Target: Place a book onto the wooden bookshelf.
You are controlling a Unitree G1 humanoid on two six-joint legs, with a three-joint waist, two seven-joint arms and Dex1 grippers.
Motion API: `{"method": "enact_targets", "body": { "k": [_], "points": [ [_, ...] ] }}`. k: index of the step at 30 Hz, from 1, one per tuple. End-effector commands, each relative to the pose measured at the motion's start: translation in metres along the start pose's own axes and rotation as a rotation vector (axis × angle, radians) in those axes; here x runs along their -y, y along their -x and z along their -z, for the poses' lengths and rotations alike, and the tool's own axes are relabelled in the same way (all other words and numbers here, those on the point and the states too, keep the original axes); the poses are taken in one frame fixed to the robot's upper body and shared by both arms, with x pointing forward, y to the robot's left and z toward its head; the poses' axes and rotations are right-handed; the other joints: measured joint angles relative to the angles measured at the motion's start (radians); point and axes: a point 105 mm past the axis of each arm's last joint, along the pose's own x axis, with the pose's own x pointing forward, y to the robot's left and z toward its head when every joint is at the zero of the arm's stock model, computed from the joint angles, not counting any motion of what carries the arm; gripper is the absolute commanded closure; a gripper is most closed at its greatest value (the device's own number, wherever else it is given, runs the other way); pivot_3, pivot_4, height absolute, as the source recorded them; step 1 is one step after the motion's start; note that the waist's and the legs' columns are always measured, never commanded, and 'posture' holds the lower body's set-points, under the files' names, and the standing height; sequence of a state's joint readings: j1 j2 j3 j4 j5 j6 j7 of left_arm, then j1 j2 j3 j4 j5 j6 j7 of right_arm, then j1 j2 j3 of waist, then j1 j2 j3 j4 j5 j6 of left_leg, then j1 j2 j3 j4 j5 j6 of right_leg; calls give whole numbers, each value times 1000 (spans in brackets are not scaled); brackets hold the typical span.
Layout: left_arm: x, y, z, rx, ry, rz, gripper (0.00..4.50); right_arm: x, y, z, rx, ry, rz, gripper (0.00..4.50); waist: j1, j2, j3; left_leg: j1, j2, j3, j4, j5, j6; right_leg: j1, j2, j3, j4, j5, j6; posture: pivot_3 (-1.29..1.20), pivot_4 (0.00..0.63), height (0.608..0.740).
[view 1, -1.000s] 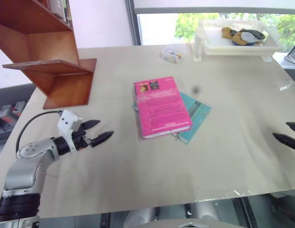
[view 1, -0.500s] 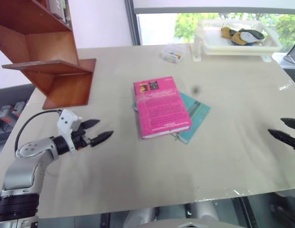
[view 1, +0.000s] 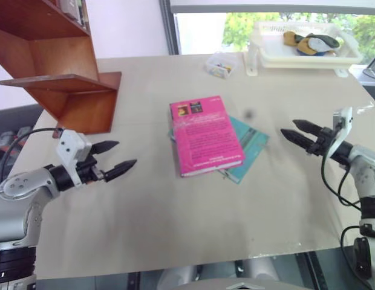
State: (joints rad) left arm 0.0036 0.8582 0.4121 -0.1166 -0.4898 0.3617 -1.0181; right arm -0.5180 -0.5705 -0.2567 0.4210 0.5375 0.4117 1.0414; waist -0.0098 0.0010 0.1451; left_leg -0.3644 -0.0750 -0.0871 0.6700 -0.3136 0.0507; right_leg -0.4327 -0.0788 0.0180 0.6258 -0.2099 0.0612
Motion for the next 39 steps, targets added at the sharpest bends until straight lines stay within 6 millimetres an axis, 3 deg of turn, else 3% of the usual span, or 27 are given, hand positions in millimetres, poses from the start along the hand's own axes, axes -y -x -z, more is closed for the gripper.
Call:
{"method": "enact_targets", "body": {
  "k": [1,8,16,26,39],
  "points": [
    [3,12,-17,12,-92,11,124,5,-10,-3,16,-9,4,0,-2,0,0,0,0,0,0,0,0,0,0,-1,0,0,0,0,150,740],
    [29,28,-39,85,-91,163,124,6,-37,21,-18,-74,-25,0,-9,0,0,1,1,2,0,0,0,0,0,-1,0,0,0,0,150,740],
    [25,32,-37,58,-96,127,124,-26,-65,40,-42,-111,-216,0,-11,0,1,1,1,2,0,1,-1,0,1,-1,1,0,0,0,150,740],
    [14,35,-38,44,-119,93,124,-63,-63,63,-126,-70,-473,0,-15,0,1,2,1,2,0,1,-1,0,2,-1,1,0,0,0,150,740],
    [9,36,-35,40,-128,64,124,-72,-69,69,-177,-10,-538,0,-30,0,1,2,1,2,0,1,-1,0,1,-1,1,0,0,0,150,740]
  ]
}}
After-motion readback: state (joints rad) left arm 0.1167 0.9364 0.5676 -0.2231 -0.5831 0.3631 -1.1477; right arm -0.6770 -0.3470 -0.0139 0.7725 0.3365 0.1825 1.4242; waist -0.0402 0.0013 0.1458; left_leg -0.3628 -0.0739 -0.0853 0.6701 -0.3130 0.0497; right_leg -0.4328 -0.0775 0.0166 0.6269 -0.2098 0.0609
